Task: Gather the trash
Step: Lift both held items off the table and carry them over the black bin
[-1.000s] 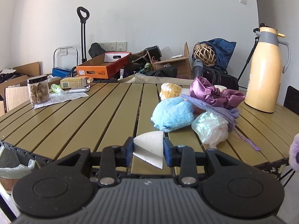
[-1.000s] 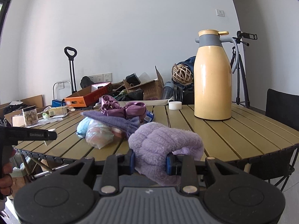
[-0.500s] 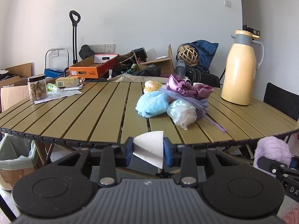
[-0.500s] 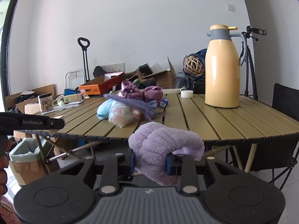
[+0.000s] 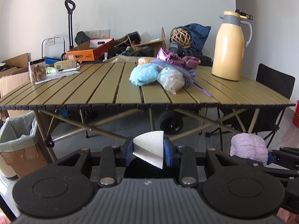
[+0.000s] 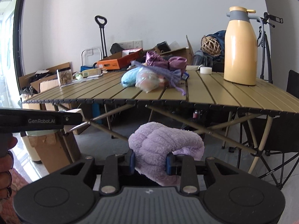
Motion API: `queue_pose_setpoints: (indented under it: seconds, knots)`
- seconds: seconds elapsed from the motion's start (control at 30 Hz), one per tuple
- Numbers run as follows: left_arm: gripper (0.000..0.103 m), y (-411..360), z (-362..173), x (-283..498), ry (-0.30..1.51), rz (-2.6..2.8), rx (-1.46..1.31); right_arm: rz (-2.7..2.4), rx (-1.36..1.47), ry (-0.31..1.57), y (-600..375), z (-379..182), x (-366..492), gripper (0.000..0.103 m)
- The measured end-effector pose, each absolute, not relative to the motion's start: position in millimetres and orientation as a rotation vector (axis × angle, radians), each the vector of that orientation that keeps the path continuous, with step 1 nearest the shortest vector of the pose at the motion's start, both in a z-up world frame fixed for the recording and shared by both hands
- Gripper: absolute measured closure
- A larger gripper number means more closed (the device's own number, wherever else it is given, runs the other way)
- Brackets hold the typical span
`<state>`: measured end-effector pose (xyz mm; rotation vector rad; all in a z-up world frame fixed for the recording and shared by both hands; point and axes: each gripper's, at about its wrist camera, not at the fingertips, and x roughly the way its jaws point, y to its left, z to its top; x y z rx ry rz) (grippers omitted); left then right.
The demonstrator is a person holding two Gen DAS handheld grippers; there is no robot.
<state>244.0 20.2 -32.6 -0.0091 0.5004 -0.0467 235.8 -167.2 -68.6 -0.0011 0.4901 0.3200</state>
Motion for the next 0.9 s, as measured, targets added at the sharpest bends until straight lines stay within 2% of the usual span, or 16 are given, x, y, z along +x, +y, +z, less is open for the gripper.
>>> queue_pose_setpoints:
  seconds: [0.9]
  knots:
    - [0.069, 46, -120, 258, 0.844, 0.045, -0.016, 0.325, -0.037, 0.867, -154, -151, 257, 0.074]
